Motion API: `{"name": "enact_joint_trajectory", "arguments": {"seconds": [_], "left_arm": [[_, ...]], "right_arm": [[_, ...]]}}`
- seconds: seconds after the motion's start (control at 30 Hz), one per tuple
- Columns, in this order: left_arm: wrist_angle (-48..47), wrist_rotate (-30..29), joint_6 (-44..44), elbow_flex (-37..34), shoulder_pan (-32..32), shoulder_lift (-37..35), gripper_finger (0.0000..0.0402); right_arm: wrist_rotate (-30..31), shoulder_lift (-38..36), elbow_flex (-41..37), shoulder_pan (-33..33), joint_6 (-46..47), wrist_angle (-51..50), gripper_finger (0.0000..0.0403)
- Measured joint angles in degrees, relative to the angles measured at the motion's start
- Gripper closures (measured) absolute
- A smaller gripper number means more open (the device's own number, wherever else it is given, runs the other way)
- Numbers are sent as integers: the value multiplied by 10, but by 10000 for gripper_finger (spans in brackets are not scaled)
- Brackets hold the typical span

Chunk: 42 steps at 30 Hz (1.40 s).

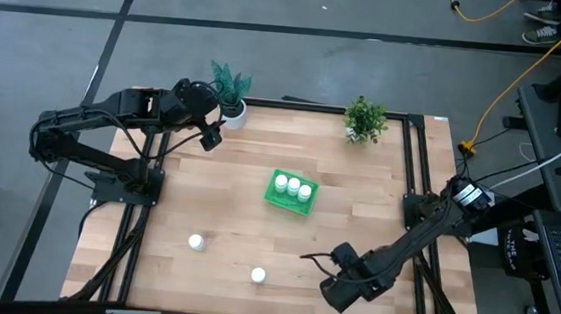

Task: Pick and place pill bottles into a basket
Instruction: Put the right medicine bottle into the green basket

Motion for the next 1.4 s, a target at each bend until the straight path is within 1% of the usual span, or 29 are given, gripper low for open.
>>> {"name": "enact_joint_trajectory", "arguments": {"seconds": [0.2, 0.27, 0.43, 0.57, 0.77, 0.9, 1.0, 1.07, 1.23, 1.4], "left_arm": [[7, -4, 10, 0, 0, 0, 103], [7, -4, 10, 0, 0, 0, 103], [7, -4, 11, 0, 0, 0, 103], [7, -6, 20, 0, 0, 7, 103], [8, -4, 40, 0, 0, 36, 103], [6, 0, 52, 0, 0, 62, 103], [7, 4, 61, 0, 0, 74, 103], [7, 20, 68, 0, 0, 78, 103], [8, 43, 70, 0, 0, 78, 103], [10, 45, 77, 0, 0, 78, 103]], "right_arm": [[0, 0, 0, 0, 35, 57, 361], [-2, 0, 0, 0, 78, 78, 353], [-35, 0, 0, 1, 194, 137, 320], [-20, 0, 0, 1, 236, 138, 288], [-9, 14, 0, -23, 235, 145, 230], [-10, 33, 0, -48, 207, 159, 186], [-33, 47, 0, -67, 180, 163, 155], [-49, 56, 0, -75, 167, 162, 139], [-79, 81, 0, -86, 158, 163, 111], [-91, 98, 0, -96, 142, 163, 101]]}}
